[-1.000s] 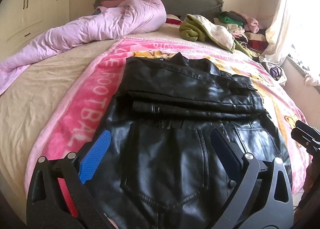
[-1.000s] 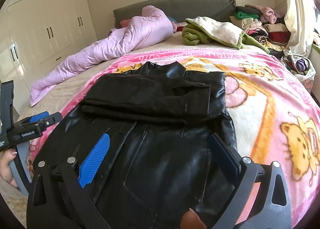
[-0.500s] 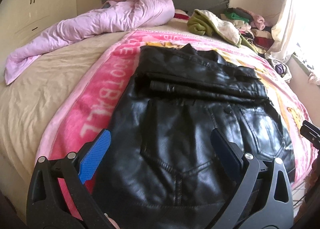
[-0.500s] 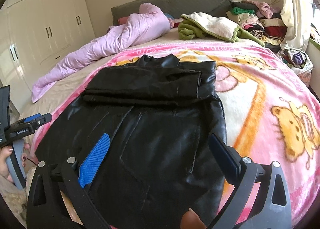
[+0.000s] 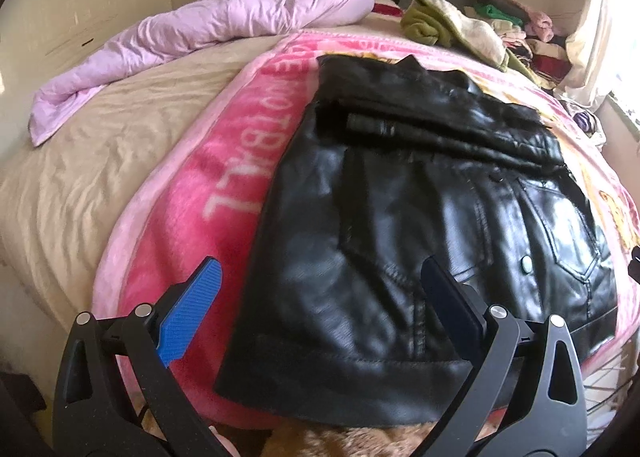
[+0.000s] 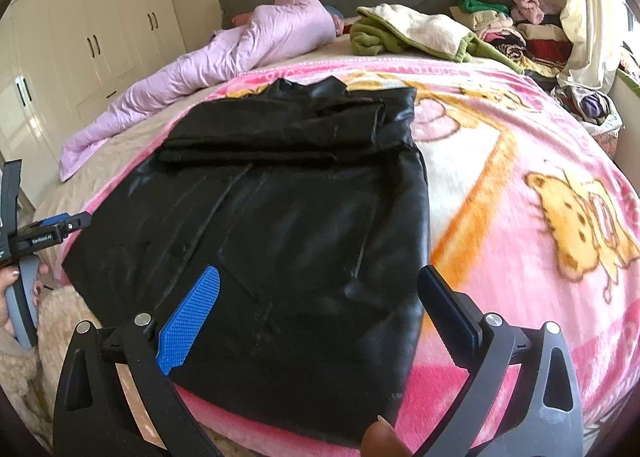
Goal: Fold large clothes
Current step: 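Move both grippers to the jacket hem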
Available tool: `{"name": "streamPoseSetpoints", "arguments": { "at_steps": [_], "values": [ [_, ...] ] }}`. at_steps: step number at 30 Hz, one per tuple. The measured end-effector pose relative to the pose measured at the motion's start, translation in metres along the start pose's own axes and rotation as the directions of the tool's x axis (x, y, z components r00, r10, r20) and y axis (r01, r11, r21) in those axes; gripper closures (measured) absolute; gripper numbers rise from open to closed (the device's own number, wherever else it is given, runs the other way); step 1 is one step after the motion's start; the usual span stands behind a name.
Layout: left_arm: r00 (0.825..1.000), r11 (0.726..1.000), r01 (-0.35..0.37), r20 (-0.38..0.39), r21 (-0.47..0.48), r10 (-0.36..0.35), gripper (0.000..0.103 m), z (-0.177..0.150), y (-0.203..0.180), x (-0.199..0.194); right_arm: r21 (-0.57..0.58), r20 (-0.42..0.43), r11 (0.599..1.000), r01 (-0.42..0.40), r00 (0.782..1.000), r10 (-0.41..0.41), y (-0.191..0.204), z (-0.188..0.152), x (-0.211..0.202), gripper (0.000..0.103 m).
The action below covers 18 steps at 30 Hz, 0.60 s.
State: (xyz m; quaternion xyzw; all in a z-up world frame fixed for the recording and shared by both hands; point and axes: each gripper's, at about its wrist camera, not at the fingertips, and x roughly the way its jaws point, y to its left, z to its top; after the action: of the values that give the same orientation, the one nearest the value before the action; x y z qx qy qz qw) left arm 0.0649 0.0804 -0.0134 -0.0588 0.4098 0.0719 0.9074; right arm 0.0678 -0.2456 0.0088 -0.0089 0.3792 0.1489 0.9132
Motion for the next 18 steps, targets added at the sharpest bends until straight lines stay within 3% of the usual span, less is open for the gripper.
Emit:
{"name": "streamPoseSetpoints", "arguments": {
  "at_steps": [10, 18],
  "values": [
    [0.998, 1.0, 0.002, -0.07, -0.015, -0.003, 0.01, -0.017, 0.018, 0.009, 0.02, -0.057, 1.0, -0.01, 0.998, 0.011, -0.014, -0.015, 0.003, 0.004],
    [0.987, 0.998, 0.065, -0.147, -0.012, -0.066, 0.009, -0.027, 0.032, 0.023, 0.028, -0.13, 0.999, -0.041, 0.991, 0.044, -0.018, -0.026, 0.011, 0.004]
  ]
}}
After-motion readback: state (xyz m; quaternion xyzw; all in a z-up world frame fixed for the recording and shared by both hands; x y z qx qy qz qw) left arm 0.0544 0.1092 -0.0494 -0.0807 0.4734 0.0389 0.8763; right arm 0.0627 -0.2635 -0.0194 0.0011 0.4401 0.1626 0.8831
